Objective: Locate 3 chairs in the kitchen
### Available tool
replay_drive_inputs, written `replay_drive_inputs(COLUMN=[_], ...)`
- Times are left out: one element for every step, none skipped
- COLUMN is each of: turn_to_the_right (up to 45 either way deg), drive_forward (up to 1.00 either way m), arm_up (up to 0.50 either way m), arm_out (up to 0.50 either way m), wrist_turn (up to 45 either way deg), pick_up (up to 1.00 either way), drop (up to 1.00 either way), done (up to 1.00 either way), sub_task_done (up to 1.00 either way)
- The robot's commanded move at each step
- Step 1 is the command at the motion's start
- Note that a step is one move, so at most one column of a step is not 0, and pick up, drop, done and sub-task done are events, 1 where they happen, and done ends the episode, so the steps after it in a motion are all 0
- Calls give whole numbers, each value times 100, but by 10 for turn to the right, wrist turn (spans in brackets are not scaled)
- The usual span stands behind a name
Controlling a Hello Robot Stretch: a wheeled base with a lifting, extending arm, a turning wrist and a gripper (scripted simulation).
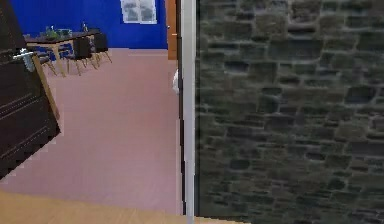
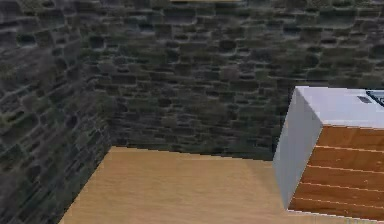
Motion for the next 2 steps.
replay_drive_inputs(turn_to_the_right=[-240, 0], drive_forward=[0, 55], arm_up=[0, 0], arm_out=[0, 0], wrist_turn=[0, 0], pick_up=[0, 0], drop=[0, 0], done=[0, 0], sub_task_done=[0, 0])
